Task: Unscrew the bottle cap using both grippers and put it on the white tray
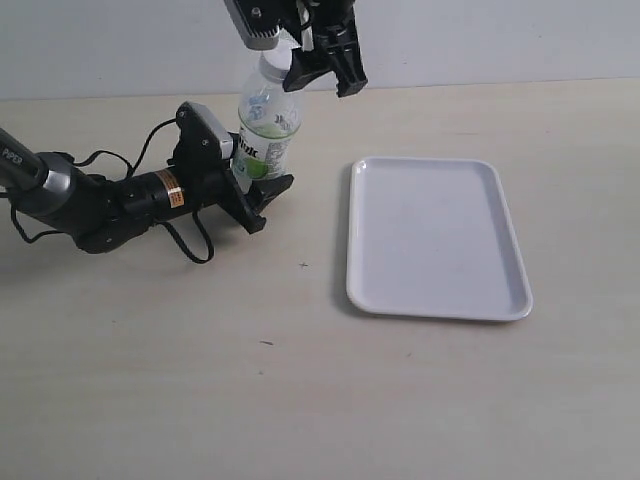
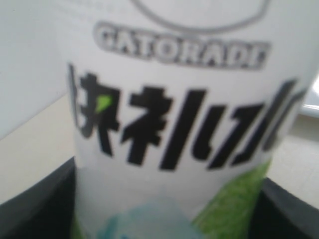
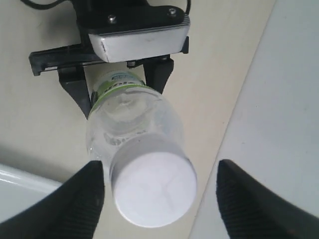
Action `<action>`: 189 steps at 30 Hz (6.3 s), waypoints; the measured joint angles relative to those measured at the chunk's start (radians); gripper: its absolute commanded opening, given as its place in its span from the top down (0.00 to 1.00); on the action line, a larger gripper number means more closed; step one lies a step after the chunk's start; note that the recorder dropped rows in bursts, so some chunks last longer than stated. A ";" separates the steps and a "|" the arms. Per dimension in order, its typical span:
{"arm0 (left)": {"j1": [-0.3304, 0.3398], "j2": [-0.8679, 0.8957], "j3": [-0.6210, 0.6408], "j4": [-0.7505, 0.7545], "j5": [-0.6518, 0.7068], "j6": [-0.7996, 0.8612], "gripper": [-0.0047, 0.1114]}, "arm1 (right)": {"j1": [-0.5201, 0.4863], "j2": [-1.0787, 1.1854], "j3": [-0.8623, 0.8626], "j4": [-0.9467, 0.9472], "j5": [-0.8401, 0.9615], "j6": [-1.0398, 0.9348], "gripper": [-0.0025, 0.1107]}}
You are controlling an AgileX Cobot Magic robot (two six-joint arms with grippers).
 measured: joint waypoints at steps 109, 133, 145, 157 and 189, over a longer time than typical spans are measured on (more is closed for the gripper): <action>0.000 0.000 0.000 0.007 -0.002 -0.050 0.96 | 0.000 0.000 0.000 -0.024 0.008 -0.201 0.96; 0.000 0.000 0.000 -0.004 0.002 -0.080 0.96 | 0.000 0.000 0.000 0.087 -0.022 0.514 0.26; 0.000 0.000 0.000 -0.004 0.002 -0.084 0.96 | 0.000 0.000 0.000 0.033 -0.022 1.075 0.26; 0.000 0.000 0.000 -0.004 0.002 -0.087 0.96 | 0.000 0.000 0.000 0.016 -0.022 1.256 0.39; 0.000 0.000 0.000 -0.004 0.002 -0.087 0.96 | 0.000 0.000 0.000 0.012 -0.022 1.136 0.98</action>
